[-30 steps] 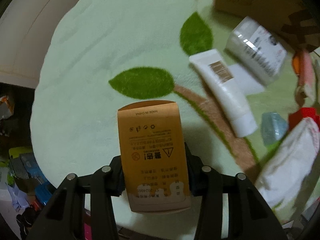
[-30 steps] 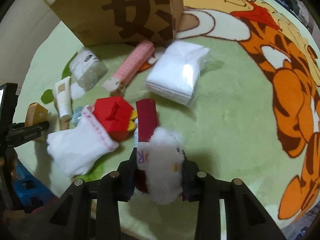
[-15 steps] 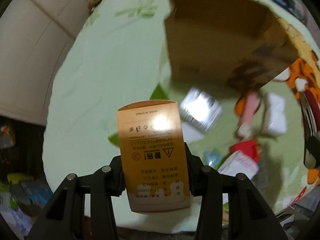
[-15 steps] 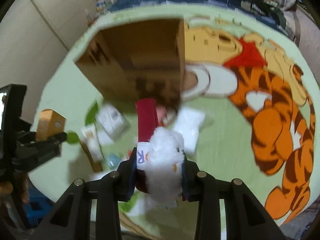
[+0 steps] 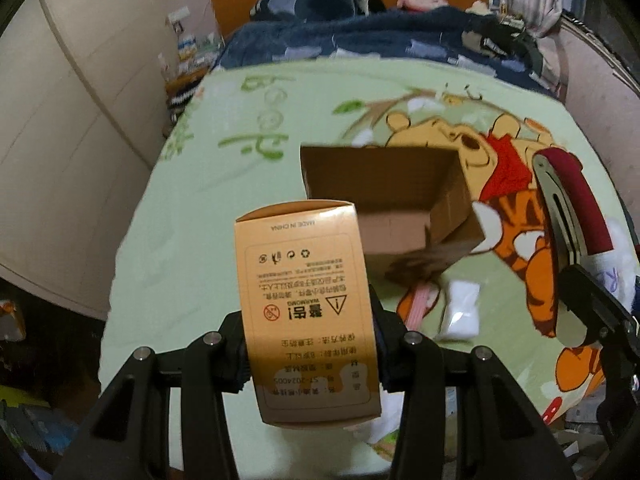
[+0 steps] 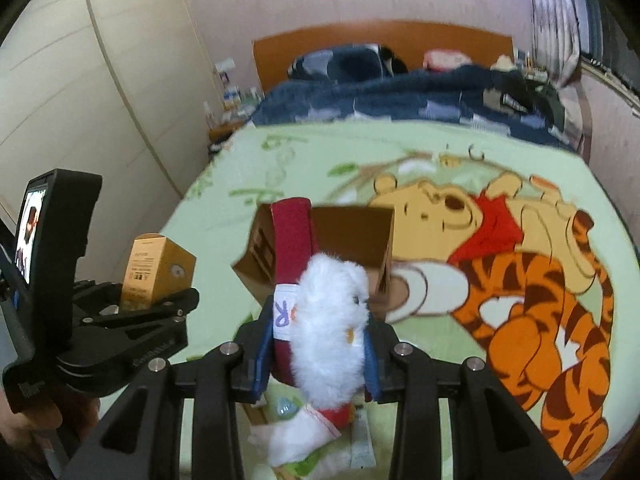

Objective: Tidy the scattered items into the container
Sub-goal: 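Carry the orange box and plush toy with both tools over the cardboard box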

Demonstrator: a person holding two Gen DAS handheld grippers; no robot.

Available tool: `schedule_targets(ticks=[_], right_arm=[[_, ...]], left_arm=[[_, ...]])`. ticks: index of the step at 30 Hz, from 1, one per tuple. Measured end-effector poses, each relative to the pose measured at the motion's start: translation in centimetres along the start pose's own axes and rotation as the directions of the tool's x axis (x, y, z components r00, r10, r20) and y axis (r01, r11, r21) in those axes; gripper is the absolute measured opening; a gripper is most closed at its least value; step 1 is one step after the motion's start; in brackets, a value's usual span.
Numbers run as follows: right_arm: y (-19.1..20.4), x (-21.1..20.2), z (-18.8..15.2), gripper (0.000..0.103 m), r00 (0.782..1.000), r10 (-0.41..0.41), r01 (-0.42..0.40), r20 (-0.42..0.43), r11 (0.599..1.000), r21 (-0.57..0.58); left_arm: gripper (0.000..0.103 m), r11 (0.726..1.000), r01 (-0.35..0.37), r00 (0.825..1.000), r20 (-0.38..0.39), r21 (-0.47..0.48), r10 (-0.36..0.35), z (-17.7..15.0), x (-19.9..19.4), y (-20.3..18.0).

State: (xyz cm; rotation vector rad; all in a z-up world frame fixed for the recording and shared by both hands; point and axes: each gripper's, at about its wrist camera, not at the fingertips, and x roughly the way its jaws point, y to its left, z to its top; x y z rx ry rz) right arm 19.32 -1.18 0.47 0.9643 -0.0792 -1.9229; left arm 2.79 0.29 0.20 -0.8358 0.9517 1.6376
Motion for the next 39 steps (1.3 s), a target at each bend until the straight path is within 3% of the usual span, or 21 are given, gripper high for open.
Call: schedule_targets(ticks=[8,23,33,39], right_arm=[[0.9,-1.3,0.5,0.036,0.999,0.020,-0.019,0.036,1.000,-0.017],[1.5,-1.3,1.6,0.036,0.998,0.044,-0.043,0.046,0.999,-0.032],[1.6,1.1,4.8,0.036,0.997,0.047,-0.045,0.067,0.998,-0.034],[1.6,4.1,6.0,0.036,0.997,0.072,-0.071,0.030,0.997,-0.039]], left_arm=[[0.047,1.000,-0.018,0.997,0.077,-0.002,0.018,1.8,-2.5,1.0],[0.047,0.999,0.001,0.995,0.102,0.034,-0.004,3.6,-2.6,1.4],[0.047,1.000,0.008,0.993,0.116,0.030,-0.011,7.2,-1.1,1.6],[0.047,1.000,0.004,0.996,0.091,0.020,-0.006,9.1,1.2,1.5]])
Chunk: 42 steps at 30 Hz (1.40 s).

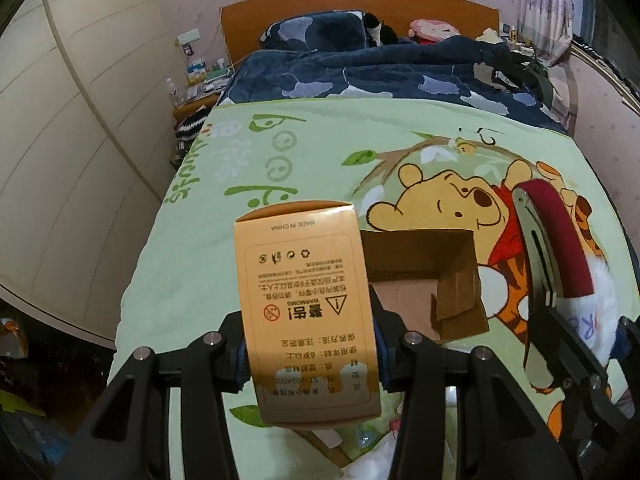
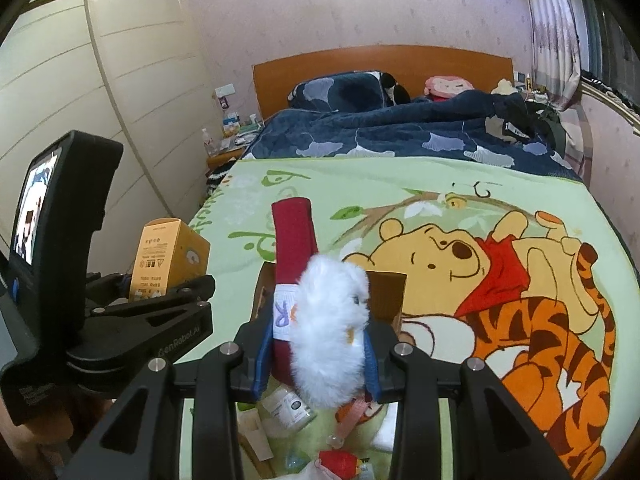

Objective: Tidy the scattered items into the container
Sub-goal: 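Carry the orange box and plush toy with both tools over the cardboard box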

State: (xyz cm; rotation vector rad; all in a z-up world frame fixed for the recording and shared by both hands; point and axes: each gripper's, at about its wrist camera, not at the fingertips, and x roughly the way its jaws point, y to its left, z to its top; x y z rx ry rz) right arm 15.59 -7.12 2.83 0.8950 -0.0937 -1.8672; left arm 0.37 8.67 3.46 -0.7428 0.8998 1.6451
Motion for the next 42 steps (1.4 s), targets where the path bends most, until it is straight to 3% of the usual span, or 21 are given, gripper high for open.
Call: schedule_targets(ticks=[19,32,42], right_arm=[[-0.5,6.0,1.2,0.036,0.996,-0.005,0.003,-0.091,1.000,-0.020],[-1.2,9.6,-0.1,0.036,0.982,-0.001,-0.004,-0.189,1.000,-0.030],[-1.8,11.4,-0.1,0.036,0.974,0.009,-0.018,-0.228,0.999,-0.037]], left_arm=[[0.047,1.000,0.003,0.996,-0.084,0.020,-0.002,2.1,6.0,-1.1],[0.047,0.999,0.017,0.978,-0.210,0.040,-0.008,0.8,10.5,-1.8],[0.047,0.999,0.020,0.970,-0.243,0.044,-0.009,1.0,12.2,-2.4]])
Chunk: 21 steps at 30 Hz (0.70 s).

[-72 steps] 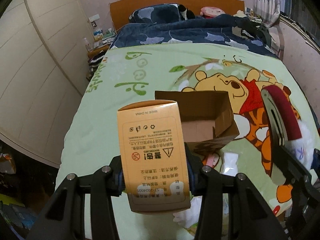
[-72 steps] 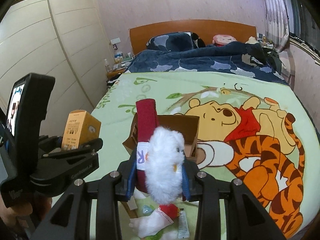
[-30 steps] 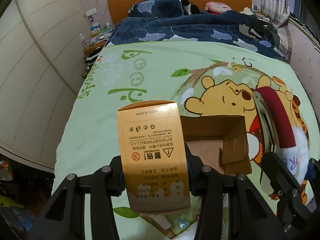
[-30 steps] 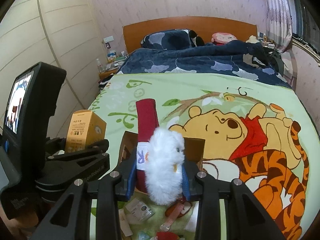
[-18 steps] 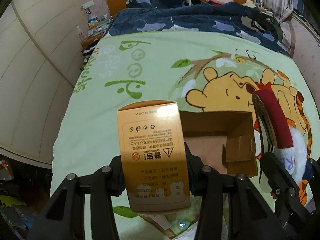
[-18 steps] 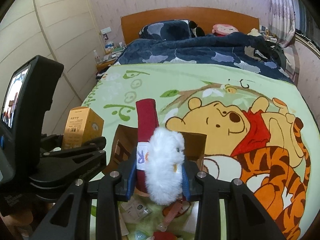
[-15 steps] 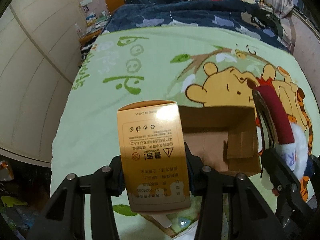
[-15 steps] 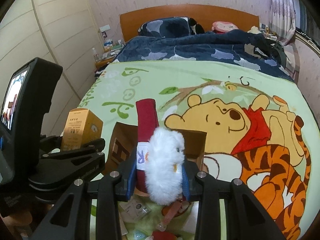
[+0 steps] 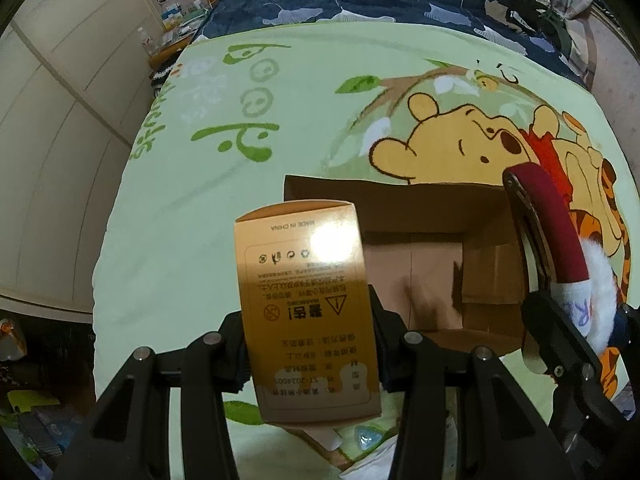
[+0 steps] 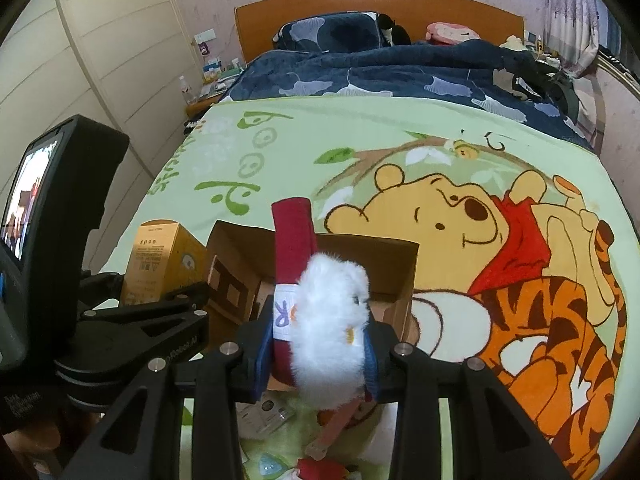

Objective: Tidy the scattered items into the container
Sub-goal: 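Carry the orange box and plush toy with both tools over the cardboard box, then lower both tools into the cardboard box and open them to release the items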

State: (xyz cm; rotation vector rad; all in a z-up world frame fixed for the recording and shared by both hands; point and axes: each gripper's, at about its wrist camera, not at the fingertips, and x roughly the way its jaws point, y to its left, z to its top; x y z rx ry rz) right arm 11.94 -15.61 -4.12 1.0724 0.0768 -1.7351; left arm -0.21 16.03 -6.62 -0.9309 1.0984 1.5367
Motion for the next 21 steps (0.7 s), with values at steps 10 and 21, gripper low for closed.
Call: schedule_targets(ticks=[10,21], right_arm=[[-0.6,1.1,0.3,0.045,0.999,0.009,-0.009,-0.046,1.000,-0.005],[-1.0,0.6,0.6,0.053,1.000,-0.005,0.005,-0.025,1.000,-0.021]], left_arm=[[0.050,0.999,-0.023,1.000,-0.006,0.033,0.023,0.8,0.7,-0.7],[0.073,0.999,-0.034,0.999,0.004,0.034,0.034,0.9,0.4,-0.6]])
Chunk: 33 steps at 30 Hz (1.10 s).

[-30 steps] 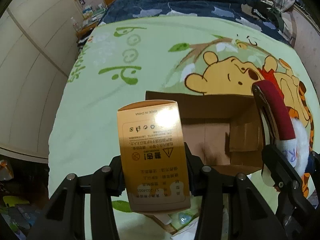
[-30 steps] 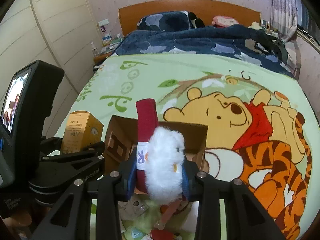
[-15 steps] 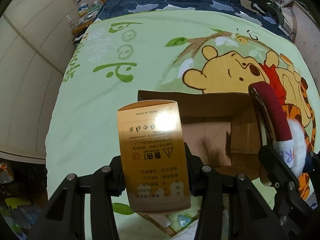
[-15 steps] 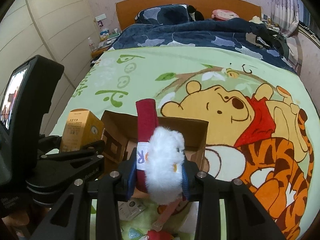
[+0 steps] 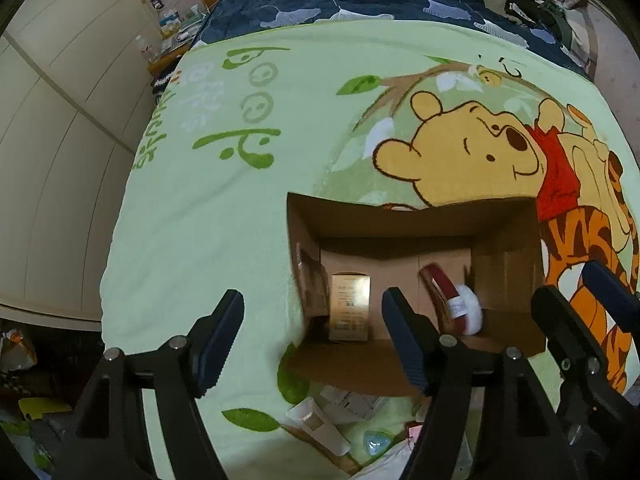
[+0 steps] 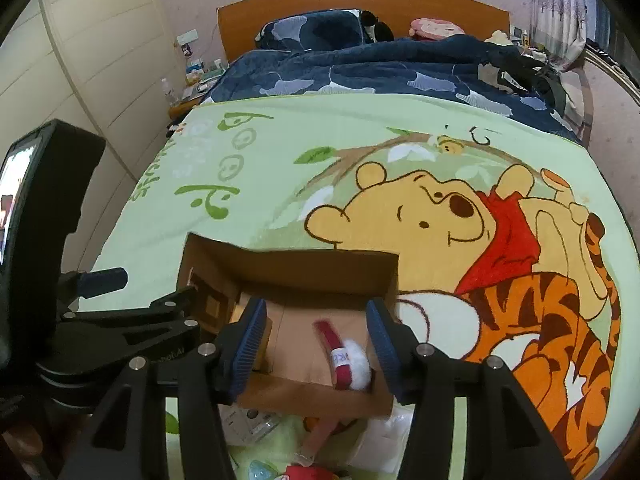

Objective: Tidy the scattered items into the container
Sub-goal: 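Lower both tools into the cardboard box and open them to release the items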

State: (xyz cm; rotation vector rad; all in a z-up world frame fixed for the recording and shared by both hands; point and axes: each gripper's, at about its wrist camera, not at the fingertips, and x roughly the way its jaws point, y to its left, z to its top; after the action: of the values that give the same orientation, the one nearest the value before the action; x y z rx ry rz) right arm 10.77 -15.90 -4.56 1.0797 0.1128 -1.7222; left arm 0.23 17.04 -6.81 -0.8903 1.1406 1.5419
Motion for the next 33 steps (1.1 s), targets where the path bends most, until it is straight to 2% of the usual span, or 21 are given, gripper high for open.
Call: schedule_targets(ticks=[20,33], right_arm=[[-0.1,-3.4,-0.7,0.053,1.000,0.021,-0.021,0.020,0.999,-0.028],[-0.4,-7.4,-2.7,0.053,0.999,0.041,-0.039,0.034,0.998,-0.054]], left_arm=[[0.073,1.000,0.005,0.999,0.050,-0.014,-0.004,-1.3,-3.3,0.1],[0.073,1.000,0.021,0.997,0.080,-0.014,-0.020,-4.4,-6.7,-0.2]])
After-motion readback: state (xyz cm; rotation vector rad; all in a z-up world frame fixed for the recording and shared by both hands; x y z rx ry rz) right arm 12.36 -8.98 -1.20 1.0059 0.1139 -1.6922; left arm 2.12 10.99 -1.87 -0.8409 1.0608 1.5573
